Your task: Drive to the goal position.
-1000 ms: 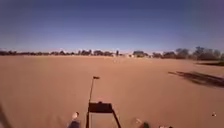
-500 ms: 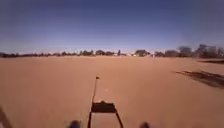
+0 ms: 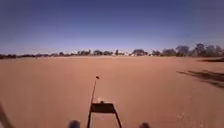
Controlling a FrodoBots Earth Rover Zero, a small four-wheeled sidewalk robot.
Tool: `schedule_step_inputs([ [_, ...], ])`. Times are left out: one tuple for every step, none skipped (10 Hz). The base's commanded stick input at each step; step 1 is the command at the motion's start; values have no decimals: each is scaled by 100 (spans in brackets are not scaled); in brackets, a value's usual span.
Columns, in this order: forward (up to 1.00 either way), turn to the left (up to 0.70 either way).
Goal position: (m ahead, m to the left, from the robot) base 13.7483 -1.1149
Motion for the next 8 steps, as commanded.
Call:
schedule_step_inputs([
  [70,0],
  [70,0],
  [70,0],
  [70,0],
  [70,0],
  [70,0],
  [70,0],
  [70,0],
])
